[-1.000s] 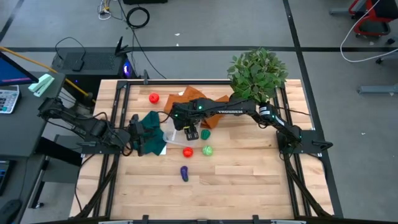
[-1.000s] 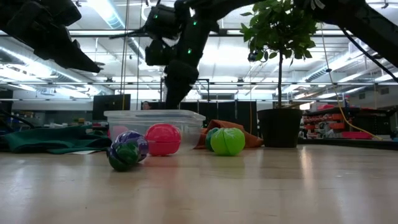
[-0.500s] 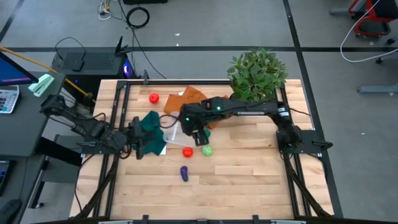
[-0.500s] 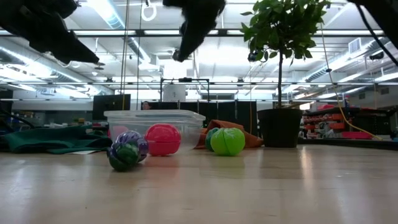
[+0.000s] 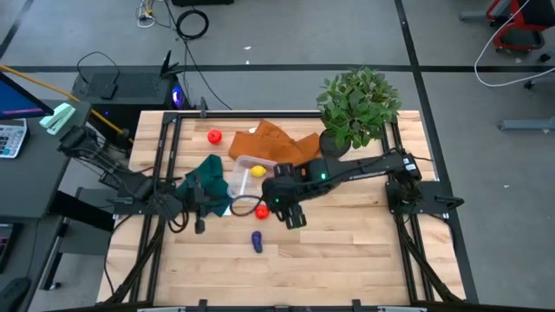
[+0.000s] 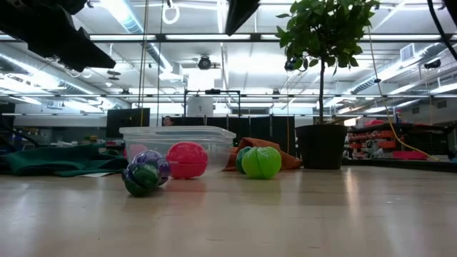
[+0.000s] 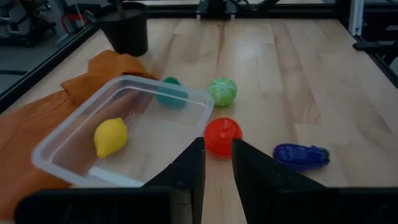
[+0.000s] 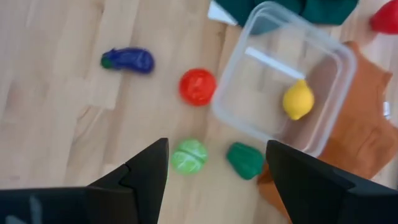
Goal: Pick and placing Produce into tupperware
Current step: Put the green cabbage into the transparent bin
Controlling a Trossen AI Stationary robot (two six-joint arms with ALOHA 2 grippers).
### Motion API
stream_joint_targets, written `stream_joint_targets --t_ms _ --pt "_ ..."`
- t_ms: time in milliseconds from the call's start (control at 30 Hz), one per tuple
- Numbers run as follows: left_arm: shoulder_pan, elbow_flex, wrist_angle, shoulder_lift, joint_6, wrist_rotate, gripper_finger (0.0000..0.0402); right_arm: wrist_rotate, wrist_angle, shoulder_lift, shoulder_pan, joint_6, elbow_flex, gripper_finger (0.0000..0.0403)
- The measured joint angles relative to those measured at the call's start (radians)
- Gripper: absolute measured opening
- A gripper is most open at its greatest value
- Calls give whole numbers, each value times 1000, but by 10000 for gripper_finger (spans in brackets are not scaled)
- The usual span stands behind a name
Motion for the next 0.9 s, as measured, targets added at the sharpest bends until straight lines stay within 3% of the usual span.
stream_joint_targets --t_ms 300,700,900 --pt "-58 1 119 102 -21 -33 84 48 54 -47 79 86 -189 233" --pt "-78 1 162 125 -20 -88 82 67 676 -362 66 243 -882 233" --pt "-78 1 170 125 -21 -105 82 100 908 -402 44 293 -1123 233"
